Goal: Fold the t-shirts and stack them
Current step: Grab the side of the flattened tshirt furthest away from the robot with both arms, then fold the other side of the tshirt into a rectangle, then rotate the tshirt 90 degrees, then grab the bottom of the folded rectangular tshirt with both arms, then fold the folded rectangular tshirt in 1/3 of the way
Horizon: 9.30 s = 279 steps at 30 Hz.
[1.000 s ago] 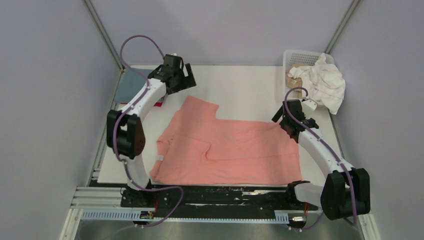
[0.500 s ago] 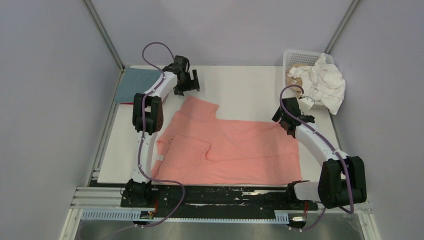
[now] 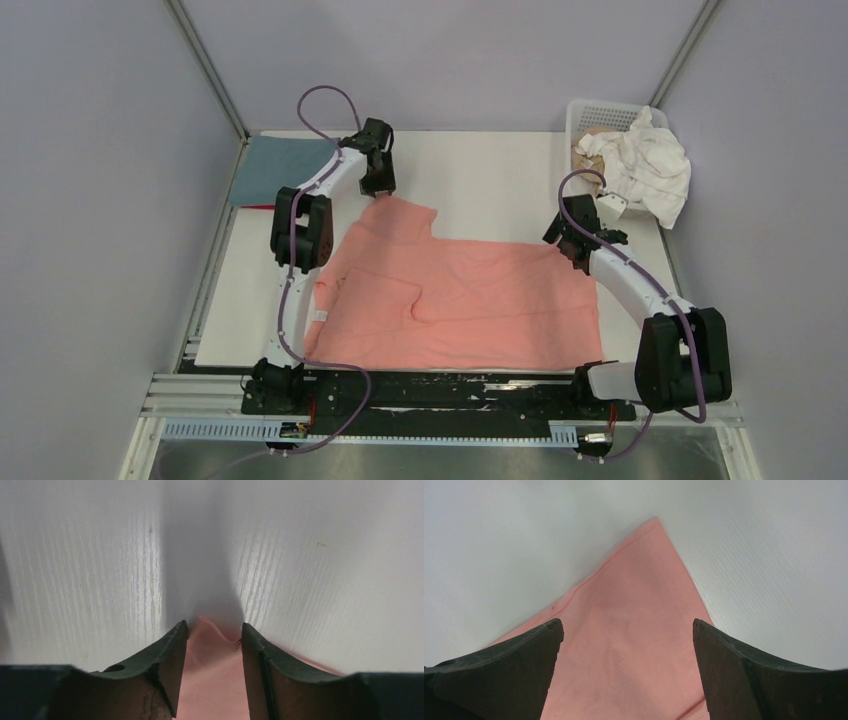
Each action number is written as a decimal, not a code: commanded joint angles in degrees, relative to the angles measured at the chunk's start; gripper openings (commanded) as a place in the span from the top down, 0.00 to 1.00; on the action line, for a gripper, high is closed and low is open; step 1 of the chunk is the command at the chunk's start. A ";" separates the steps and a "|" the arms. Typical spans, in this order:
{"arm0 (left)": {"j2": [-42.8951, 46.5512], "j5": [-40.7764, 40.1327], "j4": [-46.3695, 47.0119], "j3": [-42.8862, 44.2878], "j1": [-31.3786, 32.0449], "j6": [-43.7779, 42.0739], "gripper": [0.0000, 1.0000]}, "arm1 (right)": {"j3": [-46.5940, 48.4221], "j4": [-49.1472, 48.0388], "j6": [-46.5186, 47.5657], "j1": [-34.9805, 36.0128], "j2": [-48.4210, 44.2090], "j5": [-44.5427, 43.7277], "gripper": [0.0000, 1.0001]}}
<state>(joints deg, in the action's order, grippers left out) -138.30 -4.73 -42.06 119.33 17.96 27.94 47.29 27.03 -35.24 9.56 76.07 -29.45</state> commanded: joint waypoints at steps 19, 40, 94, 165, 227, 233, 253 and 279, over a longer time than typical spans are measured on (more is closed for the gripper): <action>14.97 3.19 5.80 -17.97 2.66 -1.50 1.00 | 19.35 -2.48 -2.57 -4.20 27.23 -0.82 0.12; 35.10 2.28 15.70 -41.76 5.47 1.32 1.00 | 18.77 6.92 -4.46 -4.31 27.54 -6.43 0.74; 103.56 16.86 -6.03 -87.92 14.00 18.72 0.29 | 0.47 30.13 -10.05 1.21 -18.05 -4.36 0.21; -26.04 25.48 39.03 25.00 -1.68 49.51 0.00 | -10.60 -25.20 -12.64 39.87 -1.38 38.36 0.00; 51.10 10.71 29.26 -82.30 40.28 32.03 1.00 | -26.22 1.65 -5.58 22.86 -17.31 42.53 0.99; 61.18 11.09 25.33 -87.05 44.16 31.85 1.00 | -30.13 5.55 -8.26 23.59 -25.55 47.97 1.00; 67.06 17.77 29.56 -79.35 29.33 21.23 1.00 | -11.05 -6.51 -8.05 23.77 -18.04 41.03 1.00; 39.00 23.36 24.12 -50.06 3.83 11.87 1.00 | 25.87 -12.44 3.59 11.26 24.43 42.72 1.00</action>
<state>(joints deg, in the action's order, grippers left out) -96.25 17.98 -16.97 64.71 23.57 42.09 68.40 18.09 -34.17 22.06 96.49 9.91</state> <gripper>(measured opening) 0.015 0.007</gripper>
